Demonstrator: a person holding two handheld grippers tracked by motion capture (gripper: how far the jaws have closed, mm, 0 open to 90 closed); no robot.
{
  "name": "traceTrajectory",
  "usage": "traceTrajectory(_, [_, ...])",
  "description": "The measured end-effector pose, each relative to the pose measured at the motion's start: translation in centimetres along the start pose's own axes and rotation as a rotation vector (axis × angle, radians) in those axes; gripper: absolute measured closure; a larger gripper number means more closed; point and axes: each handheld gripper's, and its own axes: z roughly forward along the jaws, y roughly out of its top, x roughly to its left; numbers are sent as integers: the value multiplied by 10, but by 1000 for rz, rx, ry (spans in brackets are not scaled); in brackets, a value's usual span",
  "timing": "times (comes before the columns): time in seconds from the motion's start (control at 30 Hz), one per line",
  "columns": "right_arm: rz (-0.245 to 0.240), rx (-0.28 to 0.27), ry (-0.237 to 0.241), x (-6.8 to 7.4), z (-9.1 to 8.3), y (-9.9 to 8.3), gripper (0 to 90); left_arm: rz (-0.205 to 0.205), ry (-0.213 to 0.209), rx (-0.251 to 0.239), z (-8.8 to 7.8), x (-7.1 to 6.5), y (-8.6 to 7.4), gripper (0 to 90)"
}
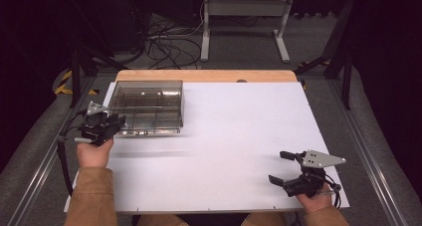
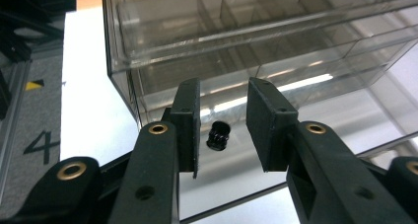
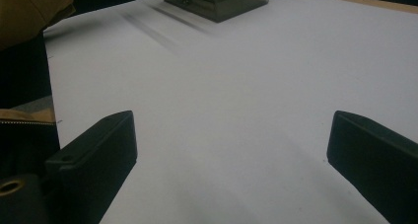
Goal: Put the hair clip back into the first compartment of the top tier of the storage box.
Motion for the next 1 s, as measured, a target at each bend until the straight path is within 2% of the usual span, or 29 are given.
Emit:
traceTrajectory(0.2, [0,0,2,-1,1,0,53,24,-15,-54,-12,-11,8,614])
traceTrajectory(0.33, [-3,0,4,0,2,1,53,56,-22,-86,-21,-19,12,589])
traceTrajectory(0.57, [1,-1,9,0,3,1,53,74,-75,-136,-35,-28,17,461])
traceTrajectory(0.73, [-2,-1,8,0,2,1,53,64,-145,-183,-44,-33,19,364])
traceTrajectory(1.0, [-1,-2,10,0,2,1,53,105,-226,-239,-60,-48,15,249])
